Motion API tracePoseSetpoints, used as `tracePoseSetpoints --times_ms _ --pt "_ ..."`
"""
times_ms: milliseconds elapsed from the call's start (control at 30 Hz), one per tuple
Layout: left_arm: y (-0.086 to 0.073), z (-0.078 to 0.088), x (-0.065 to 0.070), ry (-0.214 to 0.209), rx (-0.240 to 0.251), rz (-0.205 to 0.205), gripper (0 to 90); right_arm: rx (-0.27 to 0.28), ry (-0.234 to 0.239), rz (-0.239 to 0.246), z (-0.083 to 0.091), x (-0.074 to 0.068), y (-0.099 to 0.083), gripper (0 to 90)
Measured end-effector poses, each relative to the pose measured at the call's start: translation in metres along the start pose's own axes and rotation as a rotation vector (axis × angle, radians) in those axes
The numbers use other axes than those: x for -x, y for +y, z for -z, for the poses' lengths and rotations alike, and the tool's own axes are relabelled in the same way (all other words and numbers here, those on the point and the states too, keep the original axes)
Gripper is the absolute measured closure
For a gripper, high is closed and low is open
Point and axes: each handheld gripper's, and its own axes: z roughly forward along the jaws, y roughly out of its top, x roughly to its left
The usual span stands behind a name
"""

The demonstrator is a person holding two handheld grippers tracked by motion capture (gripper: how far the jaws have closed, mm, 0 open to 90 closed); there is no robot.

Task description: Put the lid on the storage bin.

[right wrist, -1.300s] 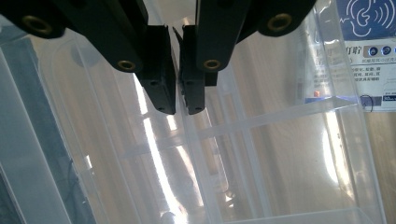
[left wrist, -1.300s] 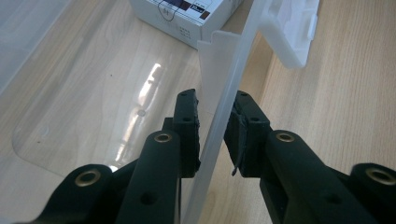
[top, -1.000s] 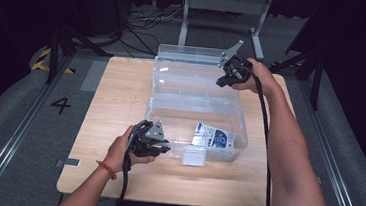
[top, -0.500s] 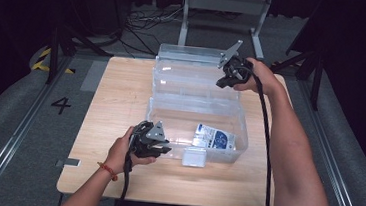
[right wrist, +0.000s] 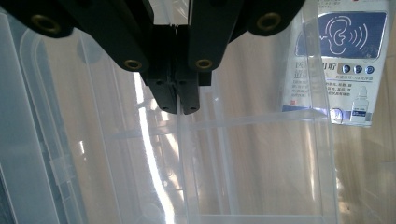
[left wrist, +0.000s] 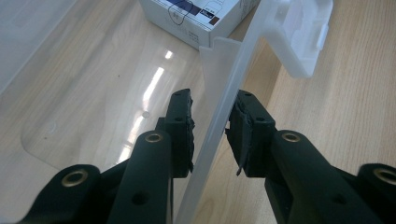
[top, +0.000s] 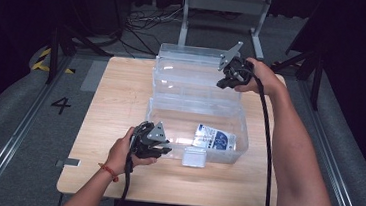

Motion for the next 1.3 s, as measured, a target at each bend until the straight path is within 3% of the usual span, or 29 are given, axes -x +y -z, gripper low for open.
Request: tracePoseSetpoints --times_ms 667,1300 --pt "0.000 0.000 0.001 0.006 0.008 0.006 69.0 0.021 0.031 0.032 0.019 -0.017 0.000 90.0" --pt "-0.001 -0.001 0.001 0.012 0.025 0.004 68.5 0.043 0.029 0.070 0.029 -0.037 -0.001 90.0"
